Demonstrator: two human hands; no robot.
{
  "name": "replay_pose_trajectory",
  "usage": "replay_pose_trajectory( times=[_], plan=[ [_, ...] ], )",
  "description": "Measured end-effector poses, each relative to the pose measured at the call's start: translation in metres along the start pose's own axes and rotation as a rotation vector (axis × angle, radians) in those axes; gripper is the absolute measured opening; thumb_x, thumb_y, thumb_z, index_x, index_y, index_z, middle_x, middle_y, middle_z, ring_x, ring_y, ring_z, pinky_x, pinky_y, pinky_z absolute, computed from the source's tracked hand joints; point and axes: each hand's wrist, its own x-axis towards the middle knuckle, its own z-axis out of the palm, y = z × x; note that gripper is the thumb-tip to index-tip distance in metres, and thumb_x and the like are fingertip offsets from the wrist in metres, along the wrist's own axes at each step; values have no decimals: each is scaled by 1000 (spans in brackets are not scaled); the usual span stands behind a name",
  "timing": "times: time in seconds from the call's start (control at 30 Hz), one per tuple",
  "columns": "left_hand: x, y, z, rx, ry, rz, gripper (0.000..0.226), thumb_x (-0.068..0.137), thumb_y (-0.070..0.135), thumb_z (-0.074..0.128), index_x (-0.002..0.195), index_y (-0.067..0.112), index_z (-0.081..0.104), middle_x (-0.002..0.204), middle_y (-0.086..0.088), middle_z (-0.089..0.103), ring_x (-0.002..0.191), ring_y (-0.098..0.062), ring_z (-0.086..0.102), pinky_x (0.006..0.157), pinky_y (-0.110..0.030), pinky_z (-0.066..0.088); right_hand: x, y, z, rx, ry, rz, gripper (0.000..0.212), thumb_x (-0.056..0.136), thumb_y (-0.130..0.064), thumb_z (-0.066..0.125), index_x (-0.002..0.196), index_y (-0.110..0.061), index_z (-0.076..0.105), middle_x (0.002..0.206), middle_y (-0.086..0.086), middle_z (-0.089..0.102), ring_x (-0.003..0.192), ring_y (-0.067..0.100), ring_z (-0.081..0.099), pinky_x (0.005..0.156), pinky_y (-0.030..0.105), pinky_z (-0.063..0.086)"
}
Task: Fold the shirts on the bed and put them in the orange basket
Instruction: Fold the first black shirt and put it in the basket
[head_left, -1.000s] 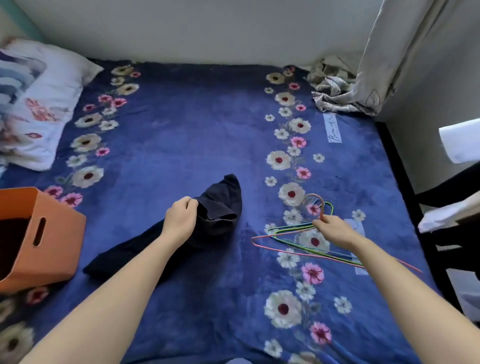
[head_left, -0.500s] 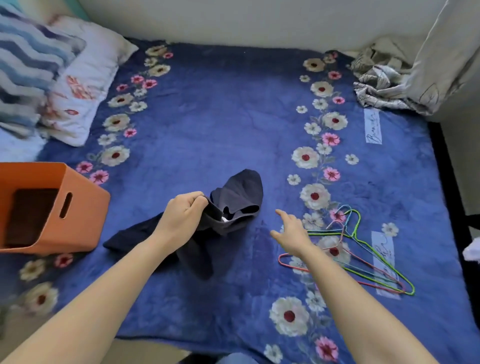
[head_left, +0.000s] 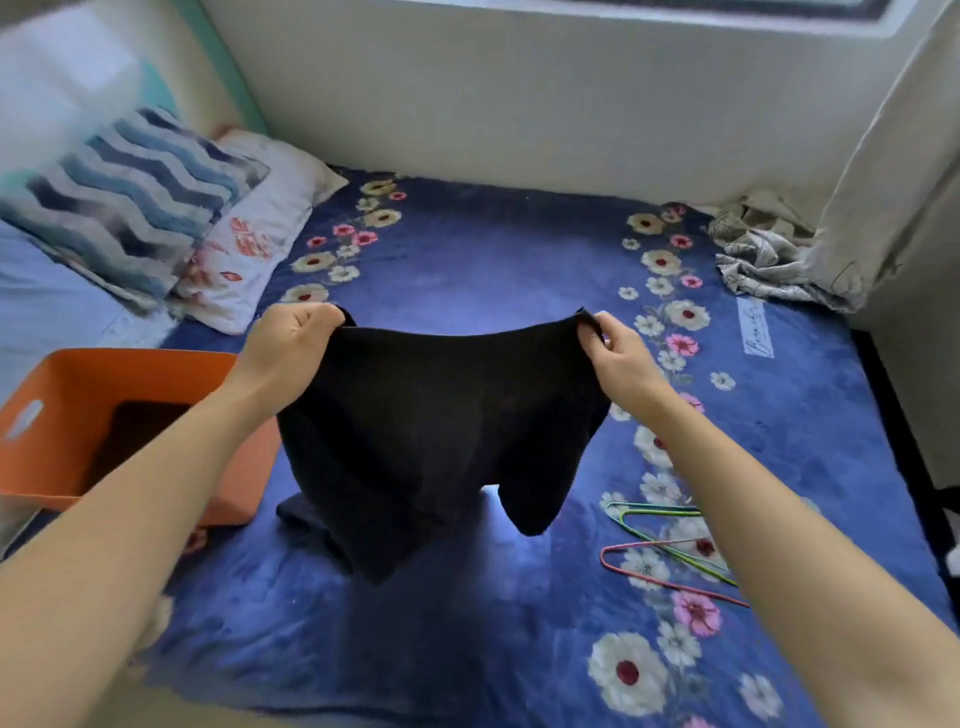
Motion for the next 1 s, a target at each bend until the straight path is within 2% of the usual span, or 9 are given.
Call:
replay_pose_trajectory(
  times=[0.13, 0.23, 0.33, 0.47, 0.57, 0.67, 0.77, 0.87, 1.0],
  plan=[
    [26, 15, -47, -94, -53, -15, 39, 92, 41, 52, 70, 9, 53, 69, -8, 47, 66, -18, 45, 59, -26, 31, -12, -70, -22, -293, -19, -205, 37, 90, -47, 56, 77, -14, 49, 66, -5, 49, 61, 10, 47, 60, 30, 35],
    [38, 31, -85, -107, -277, -103, 42, 86, 55, 56, 75, 15, 62, 73, -1, 65, 71, -14, 62, 63, -24, 41, -27, -109, -26, -819, -231, -126, 56, 60, -73, 69, 76, -23, 49, 73, -5, 55, 69, 16, 53, 60, 33, 41],
    [47, 36, -113, 95, -624, -55, 24, 80, 41, 66, 91, 20, 65, 77, 3, 73, 75, -12, 69, 63, -18, 46, -34, -130, -22, -1241, -261, -63, 37, 67, -44, 75, 79, -16, 55, 83, 4, 61, 75, 27, 56, 63, 33, 47],
    [63, 47, -145, 411, -892, 28, 30, 69, 4, 79, 95, 10, 66, 79, -3, 74, 74, -18, 72, 58, -21, 52, -42, -160, -46, -1221, -94, 108, 18, 71, -13, 65, 63, -15, 50, 72, 6, 56, 69, 27, 53, 60, 28, 43],
    [80, 60, -168, 479, -884, 50, 41, 42, 14, 90, 79, 8, 73, 78, -10, 74, 74, -28, 72, 64, -34, 55, -53, -182, -80, -644, -112, 143, 10, 77, -6, 72, 73, -13, 66, 54, -10, 58, 54, 3, 56, 51, 15, 42],
    [106, 67, -180, 566, -785, 44, 61, 19, 29, 86, 74, 6, 75, 75, -13, 73, 72, -32, 71, 76, -45, 56, -60, -189, -93, -91, -91, 129, 15, 89, -5, 61, 102, -10, 68, 81, -4, 71, 71, 5, 66, 60, 13, 51],
    [116, 64, -156, 815, -611, 64, 29, 58, 19, 84, 74, 5, 65, 70, -8, 66, 67, -27, 64, 67, -31, 53, -49, -176, -85, -285, -91, 116, 22, 88, -27, 65, 105, -13, 68, 94, 8, 72, 87, 21, 69, 76, 30, 56],
    [134, 46, -121, 960, -485, 72, 19, 81, 15, 69, 78, 2, 56, 72, -6, 56, 68, -24, 52, 53, -24, 38, -30, -161, -80, -607, -156, 207, 42, 65, -49, 82, 87, -17, 69, 80, 4, 70, 77, 17, 69, 73, 36, 54],
    [168, 22, -84, 966, -270, 65, 19, 85, 12, 54, 98, 0, 61, 110, -23, 62, 91, -34, 58, 70, -28, 45, 8, -133, -80, -1142, -7, 234, 28, 76, -34, 73, 92, -15, 61, 95, 7, 61, 97, 29, 61, 77, 33, 46]
  ],
)
